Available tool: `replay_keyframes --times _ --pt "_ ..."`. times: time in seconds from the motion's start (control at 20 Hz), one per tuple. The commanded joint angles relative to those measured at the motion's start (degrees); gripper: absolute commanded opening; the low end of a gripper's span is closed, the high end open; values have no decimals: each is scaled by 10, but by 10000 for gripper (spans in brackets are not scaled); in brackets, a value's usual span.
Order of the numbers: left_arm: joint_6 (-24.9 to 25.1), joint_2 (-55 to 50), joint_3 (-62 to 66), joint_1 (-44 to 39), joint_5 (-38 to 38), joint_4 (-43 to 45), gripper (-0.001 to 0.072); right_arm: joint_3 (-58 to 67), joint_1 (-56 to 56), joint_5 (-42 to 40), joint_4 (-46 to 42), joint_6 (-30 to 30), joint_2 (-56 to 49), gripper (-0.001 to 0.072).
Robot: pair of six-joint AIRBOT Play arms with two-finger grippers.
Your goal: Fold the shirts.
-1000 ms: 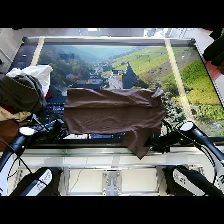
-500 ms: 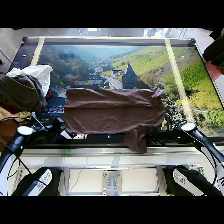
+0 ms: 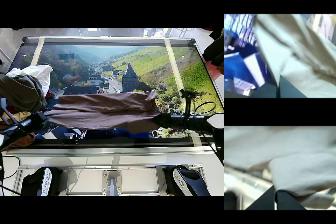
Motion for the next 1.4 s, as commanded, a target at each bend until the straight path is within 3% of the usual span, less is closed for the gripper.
replay_keyframes --times 0.0,0.2,0.3,0.6,1.0,1.05,1.1,1.15,1.35 --pt "17 -26 65 -1 -42 39 6 84 0 -59 -28 -1 -16 7" --pt "73 -203 119 -46 4 46 6 120 14 -130 -23 -55 -161 7" --pt "74 -290 150 -81 11 84 6 139 35 -174 -20 -72 -247 8" --pt "-34 -424 178 -153 63 291 6 261 80 -248 -21 -90 -482 7" --pt "-39 -500 180 -195 168 295 22 322 95 -252 -33 -89 -590 8" --pt "-40 -499 181 -201 190 295 99 322 96 -252 -42 -88 -590 8" --pt "-40 -498 183 -204 209 291 394 322 96 -250 -42 -86 -589 9" --pt "-47 -498 191 -205 213 284 590 323 94 -244 -42 -85 -589 9" --pt "-102 -482 234 -191 207 284 591 341 93 -190 -72 -85 -554 31"
